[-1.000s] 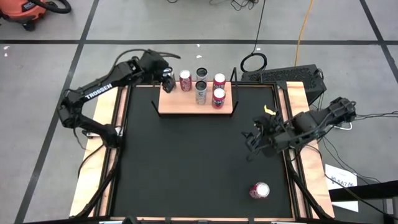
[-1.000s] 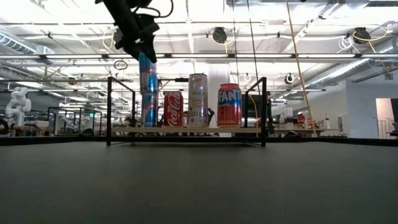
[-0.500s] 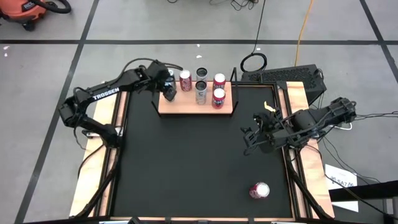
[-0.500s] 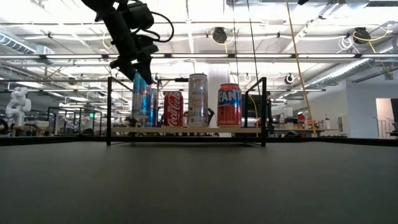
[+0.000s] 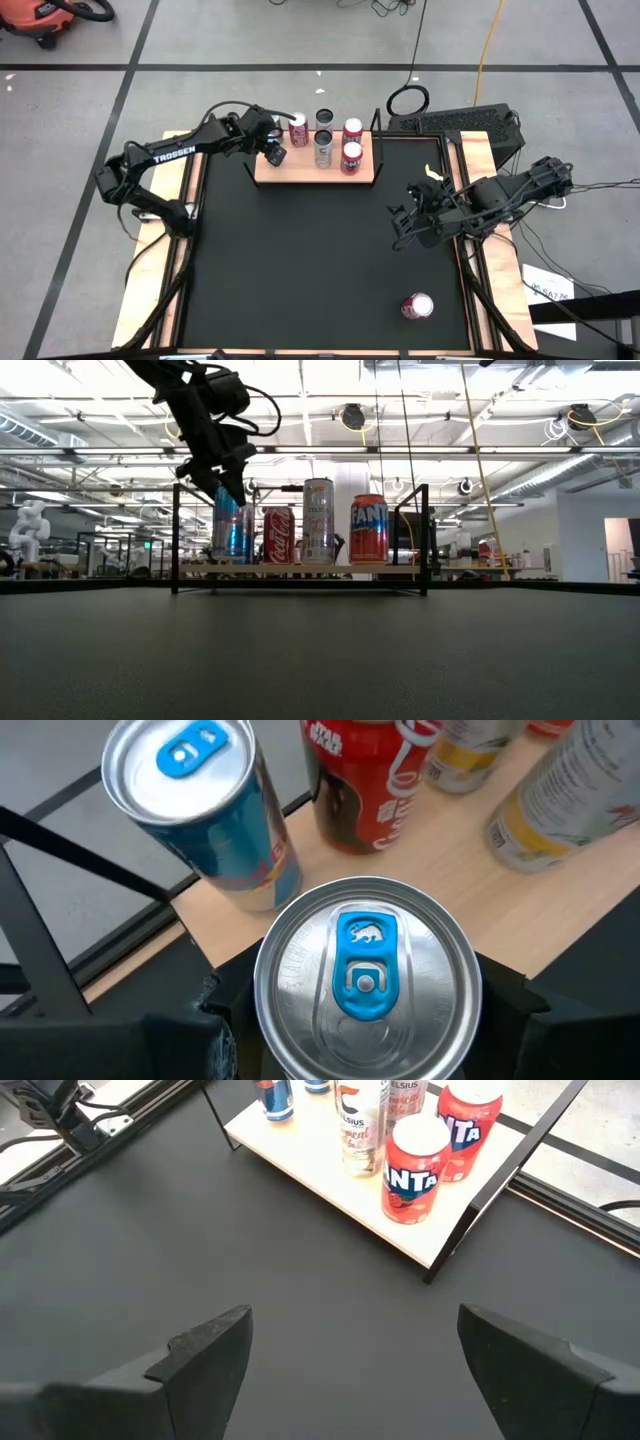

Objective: Place canned beverage on shelf
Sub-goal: Put the blue soda can aligned with the other blue soda can on the shelf

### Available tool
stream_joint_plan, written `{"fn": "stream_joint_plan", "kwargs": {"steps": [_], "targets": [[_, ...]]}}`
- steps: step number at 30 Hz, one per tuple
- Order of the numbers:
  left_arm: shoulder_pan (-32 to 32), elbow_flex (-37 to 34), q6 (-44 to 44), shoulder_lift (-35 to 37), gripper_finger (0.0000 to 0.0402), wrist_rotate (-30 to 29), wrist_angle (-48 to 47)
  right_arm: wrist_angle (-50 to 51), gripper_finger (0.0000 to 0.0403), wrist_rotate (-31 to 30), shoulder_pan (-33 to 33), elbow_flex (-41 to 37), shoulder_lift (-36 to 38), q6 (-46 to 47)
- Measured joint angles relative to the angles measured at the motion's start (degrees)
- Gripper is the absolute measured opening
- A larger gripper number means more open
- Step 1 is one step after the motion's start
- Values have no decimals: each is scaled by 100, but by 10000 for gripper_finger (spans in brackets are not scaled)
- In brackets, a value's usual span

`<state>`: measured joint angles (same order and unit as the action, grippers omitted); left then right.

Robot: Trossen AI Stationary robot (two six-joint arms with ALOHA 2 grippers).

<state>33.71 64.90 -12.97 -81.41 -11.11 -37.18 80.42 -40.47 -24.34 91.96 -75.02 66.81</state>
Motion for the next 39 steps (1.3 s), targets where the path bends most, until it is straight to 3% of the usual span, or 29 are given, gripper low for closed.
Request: {"fn": "stream_joint_plan", "kwargs": {"steps": [19,35,39], "targets": [[0,-2,172,0,227,-68,219,0,338,2,0,0,0,-44],[0,-422,-5,15,227,-12,543,0,338,2,0,0,0,-13],[0,-417,-23,18,241,11,516,0,338,2,0,0,0,-14]]}}
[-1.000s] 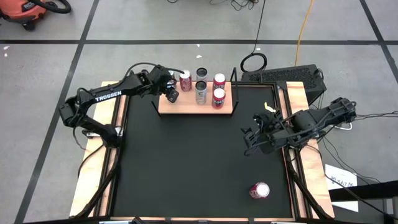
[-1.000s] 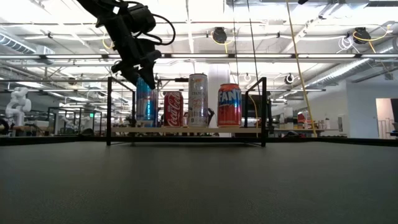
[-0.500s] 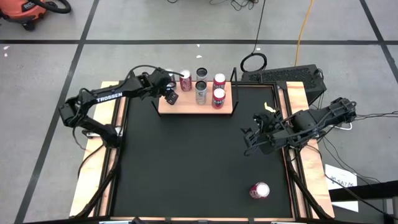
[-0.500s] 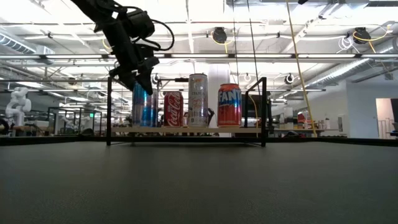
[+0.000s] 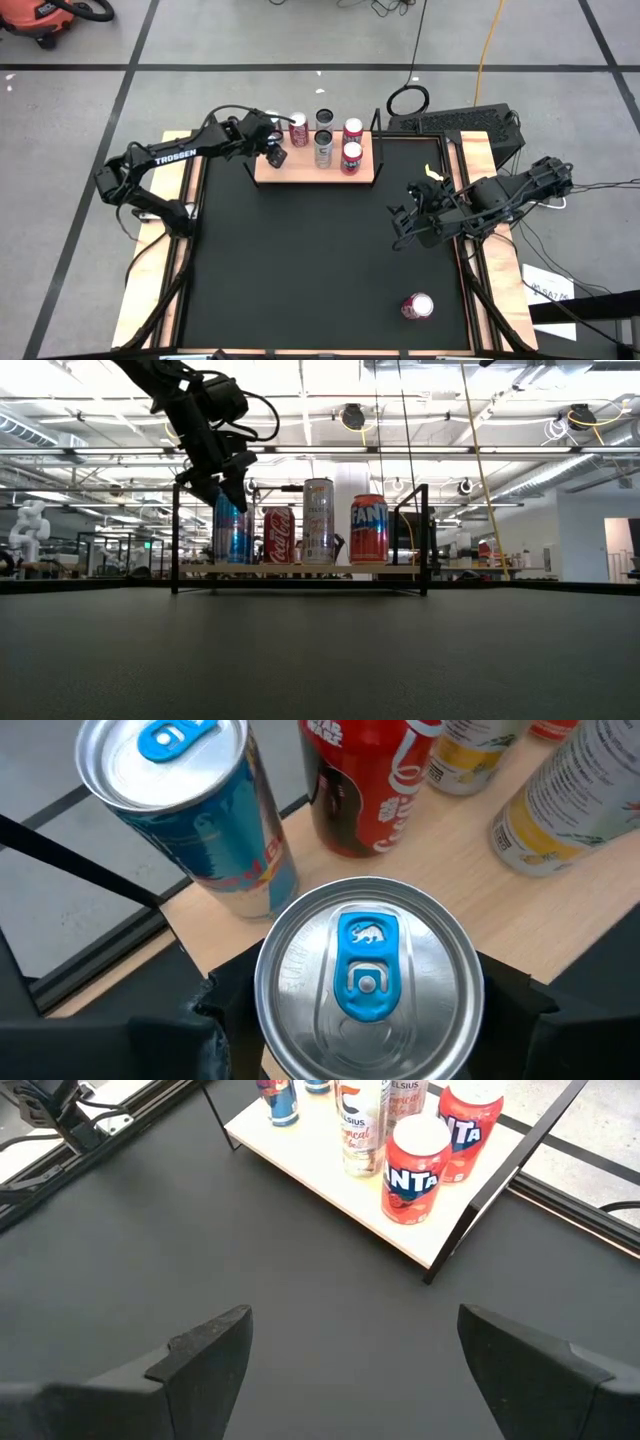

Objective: Place canned beverage on shelf
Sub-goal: Put the blue soda can aligned with the other blue soda can on the shelf, then put the red white can aligned with the other red white soda can on the shelf

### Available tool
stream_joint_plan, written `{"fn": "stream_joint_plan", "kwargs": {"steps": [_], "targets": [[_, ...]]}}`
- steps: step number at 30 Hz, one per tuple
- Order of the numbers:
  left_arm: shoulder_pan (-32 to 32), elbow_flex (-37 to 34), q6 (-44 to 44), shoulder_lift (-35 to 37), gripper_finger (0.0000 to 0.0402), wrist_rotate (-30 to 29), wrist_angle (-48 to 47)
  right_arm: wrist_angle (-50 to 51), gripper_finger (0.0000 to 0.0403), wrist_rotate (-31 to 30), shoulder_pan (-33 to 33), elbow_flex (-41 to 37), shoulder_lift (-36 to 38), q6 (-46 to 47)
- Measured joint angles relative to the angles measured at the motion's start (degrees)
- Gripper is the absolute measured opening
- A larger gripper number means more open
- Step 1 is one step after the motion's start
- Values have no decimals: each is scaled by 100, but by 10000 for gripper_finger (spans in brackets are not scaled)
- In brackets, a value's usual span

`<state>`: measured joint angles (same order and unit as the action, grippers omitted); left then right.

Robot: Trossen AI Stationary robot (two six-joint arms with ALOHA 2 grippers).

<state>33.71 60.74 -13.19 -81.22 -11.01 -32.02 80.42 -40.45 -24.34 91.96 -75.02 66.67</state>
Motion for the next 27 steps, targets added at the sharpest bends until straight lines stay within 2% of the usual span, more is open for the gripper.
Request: {"fn": "stream_joint_plan", "kwargs": {"steps": [8,13,21,27], "targets": [[11,290,207,192,322,80,-355,0,338,-4,18,0,0,-9],[4,592,304,416,350,162,-506,-2,338,111,189,0,0,-198],[-263,1315,881,1052,354,480,-511,-226,338,1823,322,0,2,-1346],[-949,1348,903,1515,354,1701,237,-297,338,2721,-214,0,-161,-1671]]}}
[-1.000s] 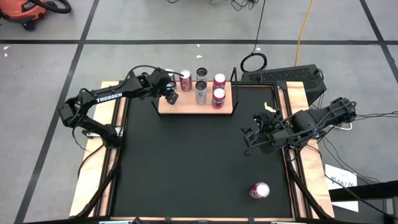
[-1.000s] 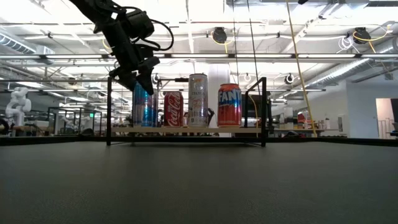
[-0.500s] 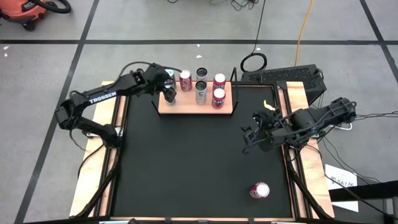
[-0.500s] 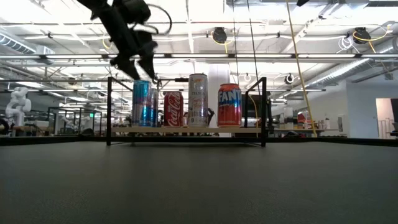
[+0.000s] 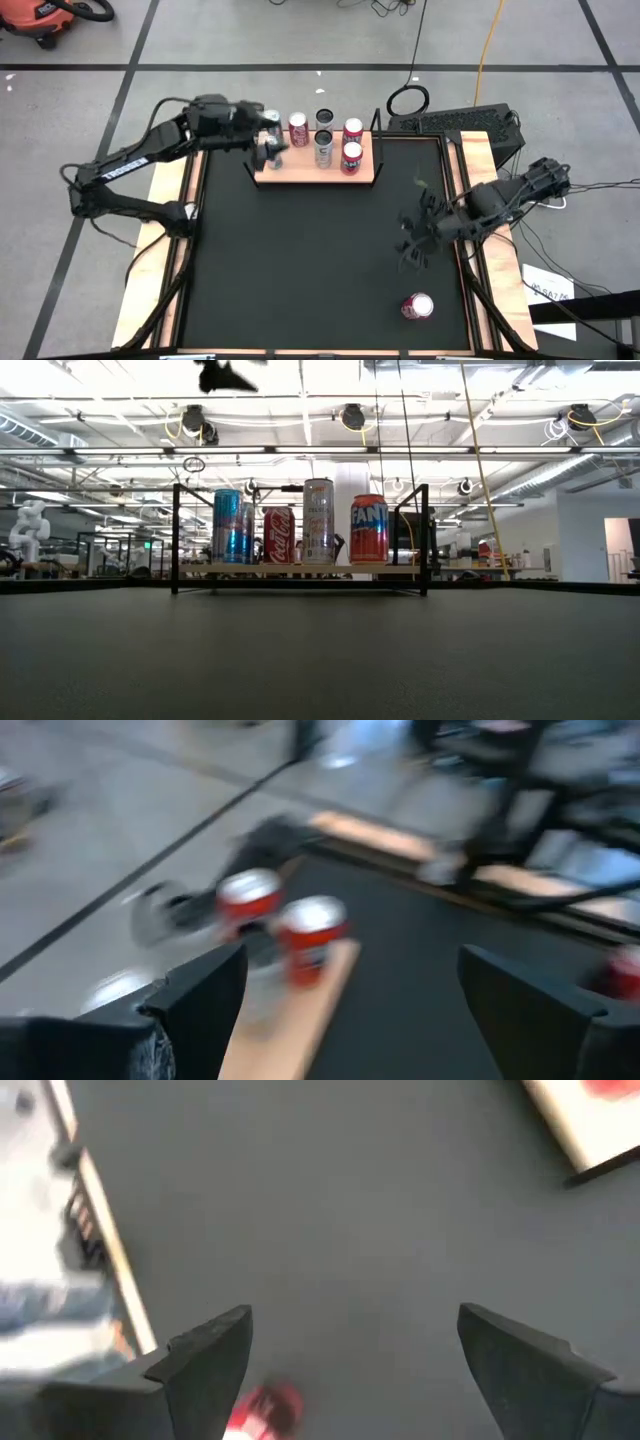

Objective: Place canned beverage on shelf
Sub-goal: Put the red white can aligned with the other red white soda can on the shelf

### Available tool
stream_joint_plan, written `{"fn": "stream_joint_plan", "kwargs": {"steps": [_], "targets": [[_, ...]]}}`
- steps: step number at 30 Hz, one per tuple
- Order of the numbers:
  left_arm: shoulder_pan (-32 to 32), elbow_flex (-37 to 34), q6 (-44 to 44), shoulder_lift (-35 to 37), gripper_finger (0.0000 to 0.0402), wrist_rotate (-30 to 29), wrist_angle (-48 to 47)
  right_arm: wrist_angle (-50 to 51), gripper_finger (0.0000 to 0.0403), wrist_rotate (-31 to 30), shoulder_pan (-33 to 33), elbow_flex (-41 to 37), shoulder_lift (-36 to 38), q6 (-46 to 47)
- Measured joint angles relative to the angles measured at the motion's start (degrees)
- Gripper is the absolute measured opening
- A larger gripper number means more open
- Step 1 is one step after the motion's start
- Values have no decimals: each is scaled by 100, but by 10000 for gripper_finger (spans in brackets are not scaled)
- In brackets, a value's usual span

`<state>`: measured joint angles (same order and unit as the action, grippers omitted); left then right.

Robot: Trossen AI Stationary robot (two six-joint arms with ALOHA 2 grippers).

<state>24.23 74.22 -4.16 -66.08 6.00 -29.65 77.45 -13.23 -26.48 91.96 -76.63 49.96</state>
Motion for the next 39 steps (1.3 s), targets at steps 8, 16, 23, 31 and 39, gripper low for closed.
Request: {"fn": "stream_joint_plan", "kwargs": {"steps": [8,16,23,31,39], "targets": [[-1611,2,-132,-301,354,-113,579,72,338,756,-1185,-4,-662,470],[-2140,-2,-162,-877,354,-710,885,193,344,758,-1849,-4,-1206,2567],[-2121,-2,-374,-1160,354,-799,960,121,356,743,-2312,-5,-1405,5190],[-1936,-4,-101,-1260,354,-804,1285,298,366,736,-2503,-5,-1652,7533],[-1700,-4,-107,-1260,354,-800,1316,175,366,1040,-2430,-4,-2110,7798]]}}
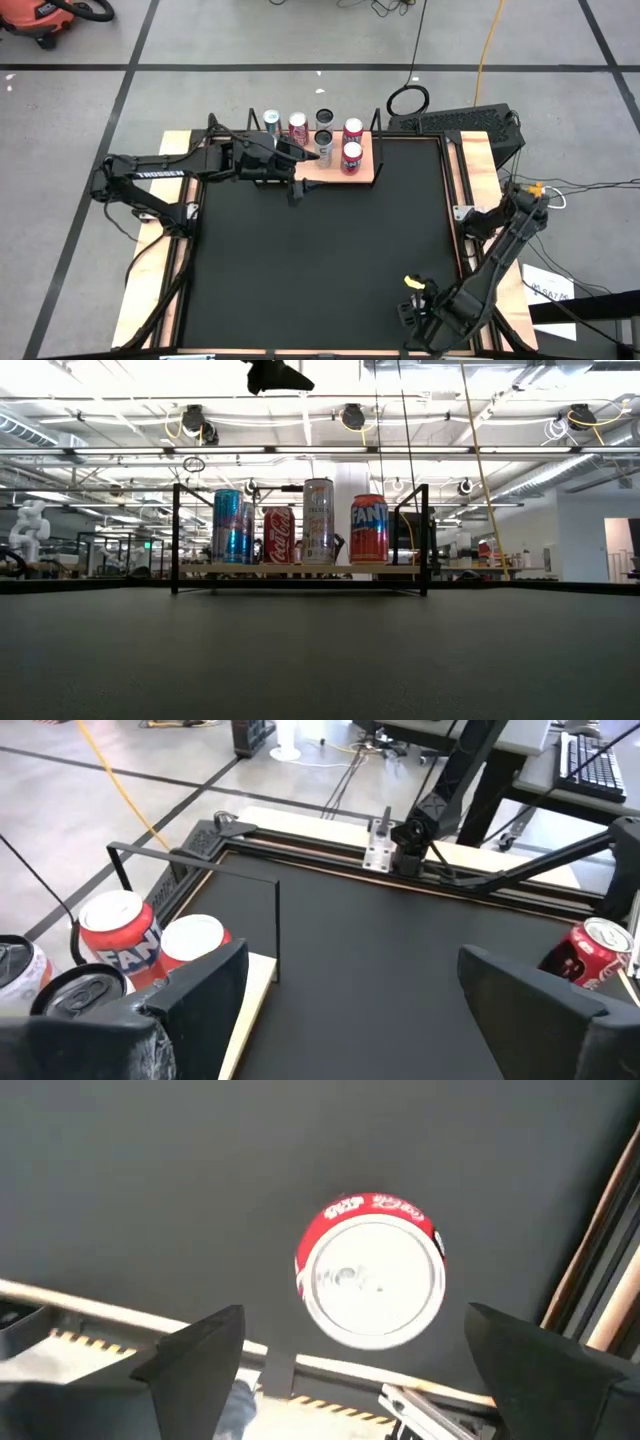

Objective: Place canned beverage on shelf
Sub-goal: Put the red white can aligned with the other red white soda can on the shelf

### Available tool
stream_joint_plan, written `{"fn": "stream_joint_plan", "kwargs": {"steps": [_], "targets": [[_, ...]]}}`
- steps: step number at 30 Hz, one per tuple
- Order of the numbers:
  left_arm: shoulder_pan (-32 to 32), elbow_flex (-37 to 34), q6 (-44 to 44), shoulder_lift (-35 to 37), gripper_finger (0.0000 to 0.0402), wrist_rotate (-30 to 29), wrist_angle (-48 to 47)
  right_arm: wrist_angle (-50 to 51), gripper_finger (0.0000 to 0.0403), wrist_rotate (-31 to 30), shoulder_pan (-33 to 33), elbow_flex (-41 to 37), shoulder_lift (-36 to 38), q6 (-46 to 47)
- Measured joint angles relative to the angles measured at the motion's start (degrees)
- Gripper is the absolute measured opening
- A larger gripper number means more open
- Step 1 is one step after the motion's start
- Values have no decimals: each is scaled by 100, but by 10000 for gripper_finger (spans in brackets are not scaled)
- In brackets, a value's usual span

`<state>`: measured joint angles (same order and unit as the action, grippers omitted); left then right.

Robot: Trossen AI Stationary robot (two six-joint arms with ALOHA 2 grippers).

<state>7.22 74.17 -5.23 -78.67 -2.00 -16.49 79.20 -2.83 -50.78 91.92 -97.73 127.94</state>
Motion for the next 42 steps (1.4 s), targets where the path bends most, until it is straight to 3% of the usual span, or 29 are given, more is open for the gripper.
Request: {"fn": "stream_joint_plan", "kwargs": {"steps": [7,17,26,31,36,42], "targets": [[-7,0,0,0,354,28,2,66,366,166,6,-34,-330,42],[-7,0,-39,0,354,246,77,-815,364,108,59,-893,-307,34],[-7,-2,-37,0,354,401,55,-806,285,-2,222,-934,-287,-362],[-7,-2,-20,0,354,522,55,-946,282,-58,361,-938,-155,-667],[-7,-2,-16,0,354,522,44,-740,289,-547,750,-938,183,-1359],[-7,-2,0,2,354,522,-174,-515,290,-768,1737,-938,308,-3509]]}}
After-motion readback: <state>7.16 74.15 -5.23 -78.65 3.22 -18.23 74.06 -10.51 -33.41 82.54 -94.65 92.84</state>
